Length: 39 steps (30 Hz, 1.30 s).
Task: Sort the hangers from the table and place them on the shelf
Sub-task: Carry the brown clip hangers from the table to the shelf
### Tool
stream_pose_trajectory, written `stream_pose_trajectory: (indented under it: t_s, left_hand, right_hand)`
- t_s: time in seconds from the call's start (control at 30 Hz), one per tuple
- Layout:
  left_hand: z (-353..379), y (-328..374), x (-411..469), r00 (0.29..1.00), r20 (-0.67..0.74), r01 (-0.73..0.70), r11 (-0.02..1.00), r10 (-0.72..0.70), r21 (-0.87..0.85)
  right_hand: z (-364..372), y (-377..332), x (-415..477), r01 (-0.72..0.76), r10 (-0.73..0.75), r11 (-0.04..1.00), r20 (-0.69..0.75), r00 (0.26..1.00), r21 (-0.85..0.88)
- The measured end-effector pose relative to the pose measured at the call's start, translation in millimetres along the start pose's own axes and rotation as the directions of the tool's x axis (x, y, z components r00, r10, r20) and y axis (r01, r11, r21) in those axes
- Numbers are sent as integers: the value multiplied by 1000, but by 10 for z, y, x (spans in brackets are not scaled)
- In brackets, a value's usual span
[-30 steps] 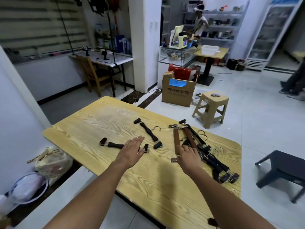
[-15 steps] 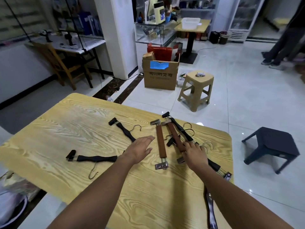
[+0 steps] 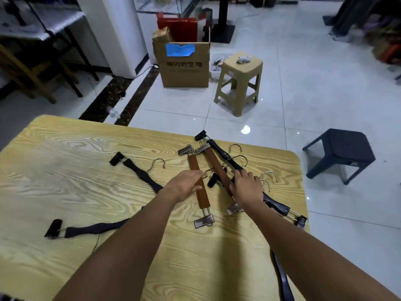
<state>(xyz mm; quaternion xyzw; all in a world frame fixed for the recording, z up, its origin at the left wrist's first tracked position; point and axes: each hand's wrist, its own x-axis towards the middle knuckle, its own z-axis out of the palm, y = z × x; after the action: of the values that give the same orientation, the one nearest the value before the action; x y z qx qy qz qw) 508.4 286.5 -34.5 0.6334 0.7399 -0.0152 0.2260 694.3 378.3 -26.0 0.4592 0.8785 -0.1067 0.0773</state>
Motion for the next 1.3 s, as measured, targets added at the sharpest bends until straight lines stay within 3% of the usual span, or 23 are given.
stream_pose_trajectory:
  t_s: [0.2,0.4,0.6,0.87,1.3]
  left_hand:
    - [-25,-227,399,988,122,-100,993,91,68]
    - [-50,-372,722,941,281,-264,928,188,262]
    - [-50,-416,810,915,192,-402,839,355,367]
    - [-73,-406,789,870,226,-493,775,438,396]
    - [-176,-327,402,908,132,-416,815,398,403]
  right_hand:
    - [92,-85,198,-62,62,998,10,998,15]
    - [203,-167,327,-80,80,997,-15,997,-6]
    - [294,-279,422,-76,76,997,2,997,-28]
    - [330,-339,487,-107,107,994,42,993,-13]
    - [41,-334,324,-159,165,985,-80,983,72]
